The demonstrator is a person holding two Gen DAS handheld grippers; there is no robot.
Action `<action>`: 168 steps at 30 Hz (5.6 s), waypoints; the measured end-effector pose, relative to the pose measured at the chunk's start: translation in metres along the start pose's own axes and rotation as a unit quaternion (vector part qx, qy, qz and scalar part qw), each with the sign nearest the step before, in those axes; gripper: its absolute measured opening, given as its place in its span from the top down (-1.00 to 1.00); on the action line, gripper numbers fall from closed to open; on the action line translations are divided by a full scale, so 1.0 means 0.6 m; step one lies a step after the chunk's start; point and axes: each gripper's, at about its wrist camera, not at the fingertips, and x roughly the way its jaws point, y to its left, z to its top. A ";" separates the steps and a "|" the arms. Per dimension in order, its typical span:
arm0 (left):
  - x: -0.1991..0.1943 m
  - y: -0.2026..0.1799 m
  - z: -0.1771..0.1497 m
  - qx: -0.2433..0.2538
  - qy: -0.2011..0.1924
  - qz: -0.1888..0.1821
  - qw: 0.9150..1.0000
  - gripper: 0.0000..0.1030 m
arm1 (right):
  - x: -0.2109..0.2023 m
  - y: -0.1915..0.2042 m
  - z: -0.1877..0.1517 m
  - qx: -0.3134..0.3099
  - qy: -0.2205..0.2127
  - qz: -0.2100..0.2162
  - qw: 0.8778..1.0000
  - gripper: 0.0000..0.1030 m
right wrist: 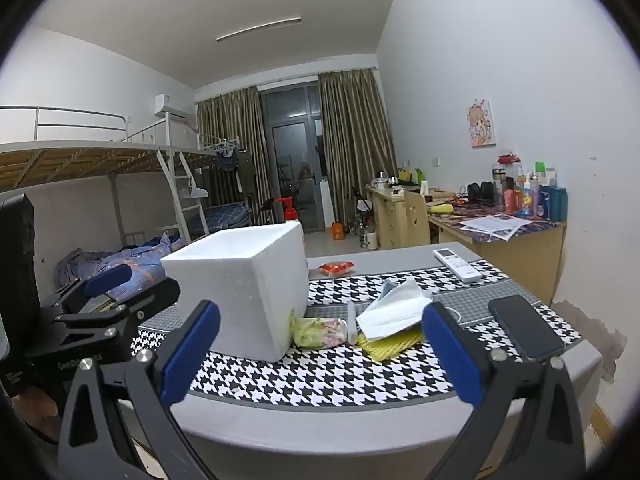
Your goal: Organize soft objects
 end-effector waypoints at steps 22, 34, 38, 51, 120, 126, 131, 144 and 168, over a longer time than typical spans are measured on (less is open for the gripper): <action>0.004 0.000 0.002 0.004 -0.003 0.007 1.000 -0.98 | -0.003 -0.002 0.003 -0.001 0.004 -0.003 1.000 -0.99; 0.005 0.001 0.006 0.007 0.000 0.008 1.000 -0.98 | -0.003 -0.003 0.004 -0.001 0.007 -0.006 1.000 -0.99; 0.009 -0.003 0.005 0.013 0.000 0.008 1.000 -0.98 | 0.000 -0.004 0.005 0.004 0.009 -0.001 1.000 -0.99; 0.039 -0.004 0.011 0.005 0.013 -0.011 1.000 -0.98 | 0.033 -0.030 0.009 0.010 0.024 -0.018 0.999 -0.99; 0.285 -0.146 -0.022 0.004 0.149 0.008 0.989 -0.96 | 0.195 -0.217 0.019 0.003 0.144 -0.030 0.989 -0.80; 0.307 -0.154 -0.026 0.008 0.162 0.017 0.987 -0.96 | 0.208 -0.230 0.019 0.008 0.153 -0.026 0.988 -0.80; 0.319 -0.151 -0.025 0.008 0.163 0.030 0.986 -0.96 | 0.218 -0.233 0.017 0.009 0.159 -0.022 0.987 -0.80; 0.341 -0.112 -0.029 -0.004 0.173 0.080 0.982 -0.96 | 0.255 -0.225 0.012 0.007 0.175 -0.003 0.985 -0.80; 0.382 -0.091 -0.077 -0.018 0.284 0.079 0.955 0.02 | 0.304 -0.203 -0.011 -0.001 0.228 0.024 0.973 -0.56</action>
